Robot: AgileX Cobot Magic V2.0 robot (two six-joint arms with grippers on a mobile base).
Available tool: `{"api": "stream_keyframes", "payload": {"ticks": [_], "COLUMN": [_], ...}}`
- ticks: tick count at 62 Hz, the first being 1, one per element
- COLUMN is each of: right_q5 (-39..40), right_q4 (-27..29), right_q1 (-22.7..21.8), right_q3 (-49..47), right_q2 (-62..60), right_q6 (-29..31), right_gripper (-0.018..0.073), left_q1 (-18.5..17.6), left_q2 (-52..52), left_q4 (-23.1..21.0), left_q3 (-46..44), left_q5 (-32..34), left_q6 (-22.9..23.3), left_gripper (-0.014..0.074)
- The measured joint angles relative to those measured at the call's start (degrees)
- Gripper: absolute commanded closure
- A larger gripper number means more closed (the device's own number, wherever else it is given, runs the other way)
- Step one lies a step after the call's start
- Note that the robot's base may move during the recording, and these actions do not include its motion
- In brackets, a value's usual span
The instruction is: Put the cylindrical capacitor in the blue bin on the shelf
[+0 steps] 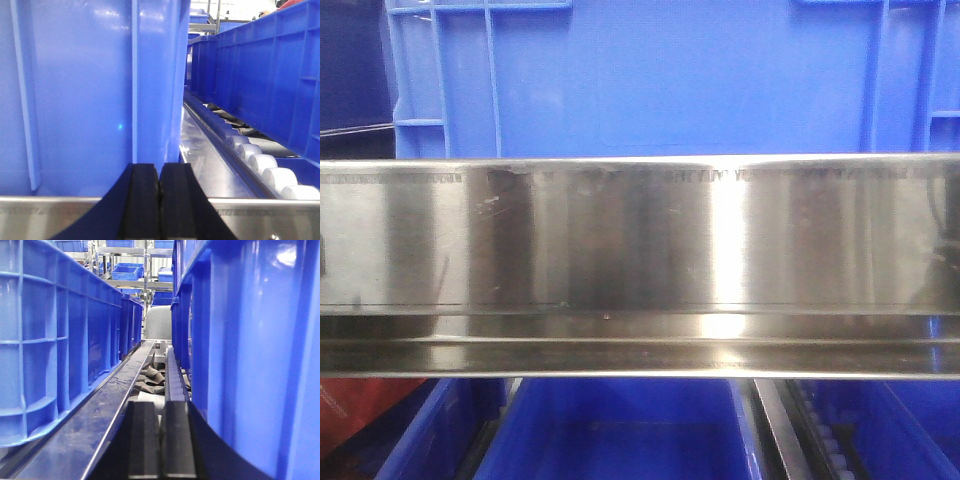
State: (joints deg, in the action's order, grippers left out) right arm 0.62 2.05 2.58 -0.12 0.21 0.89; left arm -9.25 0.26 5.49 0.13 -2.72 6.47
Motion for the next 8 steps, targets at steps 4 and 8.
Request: {"api": "stream_keyframes", "payload": {"ticks": [4,8], "right_q5": [0.0,0.0], "right_q4": [0.0,0.0], "right_q1": [0.0,0.0], "right_q3": [0.0,0.0], "right_q2": [0.0,0.0], "right_q6": [0.0,0.0], "right_gripper": [0.0724,0.0724], "left_q1": [0.0,0.0], "left_q2": [0.0,0.0], "left_q4": [0.0,0.0], "left_q3": [0.0,0.0], "left_q5": [0.0,0.0], "left_q6": [0.0,0.0], "left_gripper": [0.0707,0.0707]}}
